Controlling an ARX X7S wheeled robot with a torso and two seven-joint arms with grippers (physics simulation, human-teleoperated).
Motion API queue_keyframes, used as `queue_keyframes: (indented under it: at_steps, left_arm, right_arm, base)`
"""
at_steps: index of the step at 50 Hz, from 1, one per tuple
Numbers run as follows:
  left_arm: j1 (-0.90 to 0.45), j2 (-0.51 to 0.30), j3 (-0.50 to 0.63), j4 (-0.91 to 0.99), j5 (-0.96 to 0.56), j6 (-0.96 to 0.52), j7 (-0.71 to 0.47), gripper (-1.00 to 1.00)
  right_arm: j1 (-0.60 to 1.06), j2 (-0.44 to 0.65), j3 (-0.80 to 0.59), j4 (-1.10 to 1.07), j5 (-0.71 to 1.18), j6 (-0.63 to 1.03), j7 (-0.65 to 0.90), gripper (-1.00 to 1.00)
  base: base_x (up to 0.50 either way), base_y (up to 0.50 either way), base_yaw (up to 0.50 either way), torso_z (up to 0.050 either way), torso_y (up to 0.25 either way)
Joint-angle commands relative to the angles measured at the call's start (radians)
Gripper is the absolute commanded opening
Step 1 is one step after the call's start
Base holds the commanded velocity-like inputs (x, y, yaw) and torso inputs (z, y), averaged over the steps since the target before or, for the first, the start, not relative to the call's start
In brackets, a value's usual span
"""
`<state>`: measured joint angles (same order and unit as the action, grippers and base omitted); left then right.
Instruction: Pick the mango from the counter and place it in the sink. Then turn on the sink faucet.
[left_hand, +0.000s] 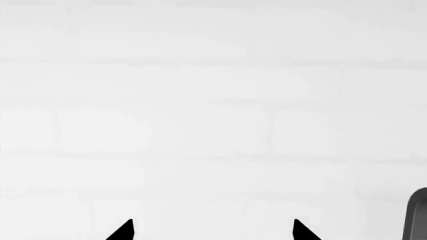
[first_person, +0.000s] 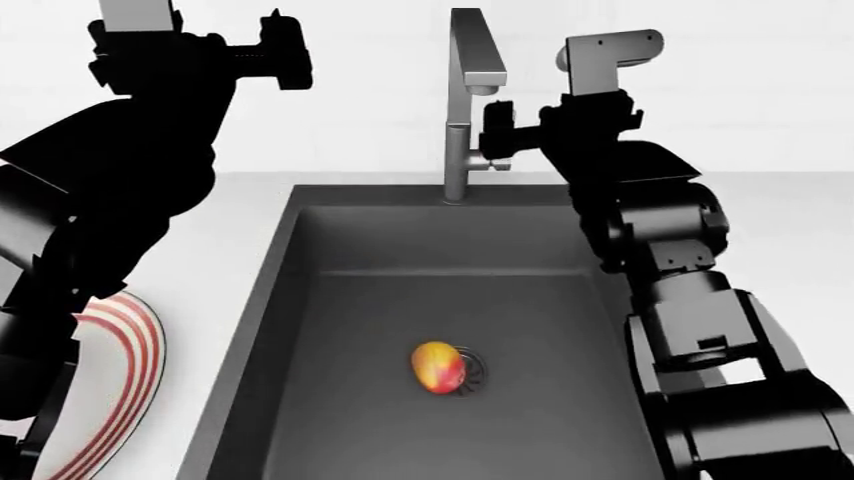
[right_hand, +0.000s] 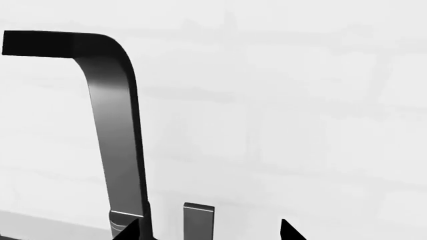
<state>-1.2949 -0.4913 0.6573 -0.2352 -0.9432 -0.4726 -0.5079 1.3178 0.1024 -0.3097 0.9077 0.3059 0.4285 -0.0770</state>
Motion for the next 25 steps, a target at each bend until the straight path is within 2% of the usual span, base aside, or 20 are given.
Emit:
queue_keyframes:
  at_steps: [1, 6, 25]
  left_arm:
    - [0.001, -0.002, -0.001, -0.012, 0.001, 0.007, 0.017, 1.00]
    - [0.004, -0.001, 0.003, -0.023, 0.007, 0.012, 0.021, 1.00]
    - [0.017, -0.007, 0.000, -0.032, 0.010, 0.025, 0.034, 1.00]
  right_arm:
    - [0.091, -0.038, -0.015, 0.256, -0.024, -0.148, -0.042, 1.00]
    - [0.134, -0.058, -0.013, 0.393, -0.030, -0.231, -0.055, 1.00]
    - [0.125, -0.059, 0.067, 0.400, -0.128, -0.234, -0.057, 1.00]
  base:
    - [0.00, 0.00, 0.00, 0.000, 0.000]
    - [0.00, 0.00, 0.00, 0.000, 0.000]
    - [0.00, 0.00, 0.00, 0.000, 0.000]
